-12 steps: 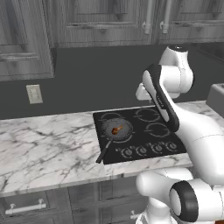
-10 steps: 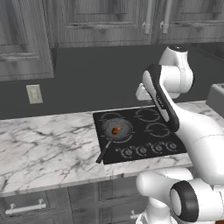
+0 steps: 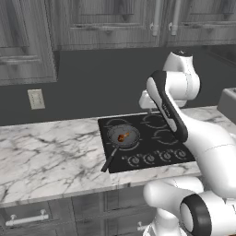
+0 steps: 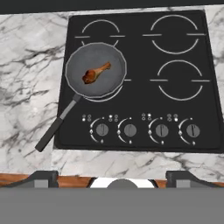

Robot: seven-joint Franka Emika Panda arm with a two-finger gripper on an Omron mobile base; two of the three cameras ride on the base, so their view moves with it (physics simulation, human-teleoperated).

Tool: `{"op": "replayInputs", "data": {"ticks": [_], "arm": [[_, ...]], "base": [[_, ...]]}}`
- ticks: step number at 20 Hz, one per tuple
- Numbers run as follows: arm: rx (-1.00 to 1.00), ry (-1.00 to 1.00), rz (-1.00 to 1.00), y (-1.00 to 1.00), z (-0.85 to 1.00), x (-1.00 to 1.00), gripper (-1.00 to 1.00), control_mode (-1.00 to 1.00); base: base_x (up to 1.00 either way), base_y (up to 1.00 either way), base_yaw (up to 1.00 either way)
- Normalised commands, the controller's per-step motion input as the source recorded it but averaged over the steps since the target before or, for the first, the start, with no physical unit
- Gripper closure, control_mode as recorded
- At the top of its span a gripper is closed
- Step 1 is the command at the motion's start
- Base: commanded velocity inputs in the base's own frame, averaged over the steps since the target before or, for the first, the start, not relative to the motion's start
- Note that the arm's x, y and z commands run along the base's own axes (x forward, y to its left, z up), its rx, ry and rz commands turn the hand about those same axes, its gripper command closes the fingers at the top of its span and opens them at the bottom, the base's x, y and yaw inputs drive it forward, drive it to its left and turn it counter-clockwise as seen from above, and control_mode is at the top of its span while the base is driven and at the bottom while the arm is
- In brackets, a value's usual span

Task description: Place the chicken drumstick on the plate and place the eggplant on the same plate.

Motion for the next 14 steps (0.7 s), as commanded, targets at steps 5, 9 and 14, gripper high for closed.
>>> {"op": "replayInputs", "data": {"ticks": [5, 9, 14], "arm": [[0.02, 0.08, -0.18, 0.41, -0.44, 0.04, -1.0, -1.0], [0.0, 0.09, -0.2, 0.14, -0.39, 0.16, -1.0, -1.0], [0.05, 0.1, -0.08, 0.0, -0.46, 0.19, -1.0, -1.0]], "base": [[0.0, 0.0, 0.0], [0.0, 0.0, 0.0], [0.0, 0.0, 0.0]]}}
